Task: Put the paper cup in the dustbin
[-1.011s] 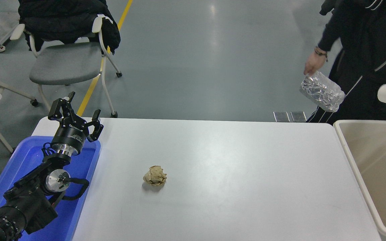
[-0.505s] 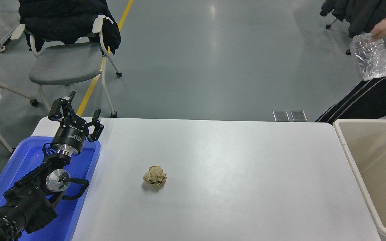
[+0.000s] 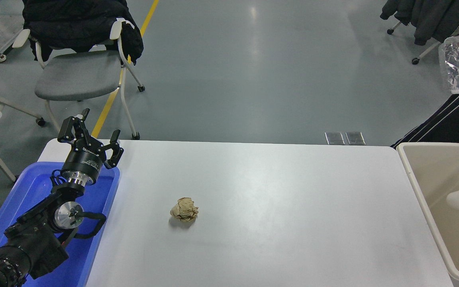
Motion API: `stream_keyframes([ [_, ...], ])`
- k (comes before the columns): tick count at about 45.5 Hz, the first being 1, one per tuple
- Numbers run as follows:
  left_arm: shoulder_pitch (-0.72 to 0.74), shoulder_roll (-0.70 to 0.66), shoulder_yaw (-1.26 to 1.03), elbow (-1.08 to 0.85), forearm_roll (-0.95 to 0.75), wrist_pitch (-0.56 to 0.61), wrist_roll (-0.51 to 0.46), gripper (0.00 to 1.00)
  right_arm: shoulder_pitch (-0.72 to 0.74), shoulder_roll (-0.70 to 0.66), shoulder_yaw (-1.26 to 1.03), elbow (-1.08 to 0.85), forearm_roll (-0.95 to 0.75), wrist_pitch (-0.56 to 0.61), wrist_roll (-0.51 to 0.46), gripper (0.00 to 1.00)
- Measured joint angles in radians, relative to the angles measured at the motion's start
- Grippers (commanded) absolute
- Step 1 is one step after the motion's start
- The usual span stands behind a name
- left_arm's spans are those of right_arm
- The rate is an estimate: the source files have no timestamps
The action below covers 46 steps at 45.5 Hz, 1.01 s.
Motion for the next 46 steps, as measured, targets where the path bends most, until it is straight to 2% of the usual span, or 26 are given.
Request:
stream_keyframes([
  [1, 0.0, 0.0, 0.0, 0.0, 0.0, 0.0, 0.0, 1.0, 0.0, 0.002, 0.0, 0.0, 0.0, -0.001, 0.0, 0.01],
  [5, 0.0, 0.0, 0.0, 0.0, 0.0, 0.0, 0.0, 1.0, -0.002, 0.008, 0.001, 0.0, 0.001, -0.02, -0.002, 0.46],
  [8, 0.0, 0.0, 0.0, 0.0, 0.0, 0.0, 0.0, 1.0, -0.002, 0.011, 0.0, 0.0, 0.002, -0.047, -0.002, 0.68],
  [10, 0.0, 0.0, 0.0, 0.0, 0.0, 0.0, 0.0, 1.0, -0.002, 0.012, -0.002, 0.0, 0.002, -0.065, -0.002, 0.79],
  [15, 0.0, 0.0, 0.0, 0.0, 0.0, 0.0, 0.0, 1.0, -0.002, 0.016, -0.005, 0.001, 0.002, -0.118, 0.0, 0.98],
  [33, 0.0, 0.0, 0.0, 0.0, 0.0, 0.0, 0.0, 1.0, 0.072, 0.008, 0.005, 0.012, 0.003, -0.182, 0.002, 1.0],
  [46, 0.0, 0.0, 0.0, 0.0, 0.0, 0.0, 0.0, 1.0, 0.254, -0.131, 0.152, 0.143, 0.003, -0.19, 0.004, 1.0],
])
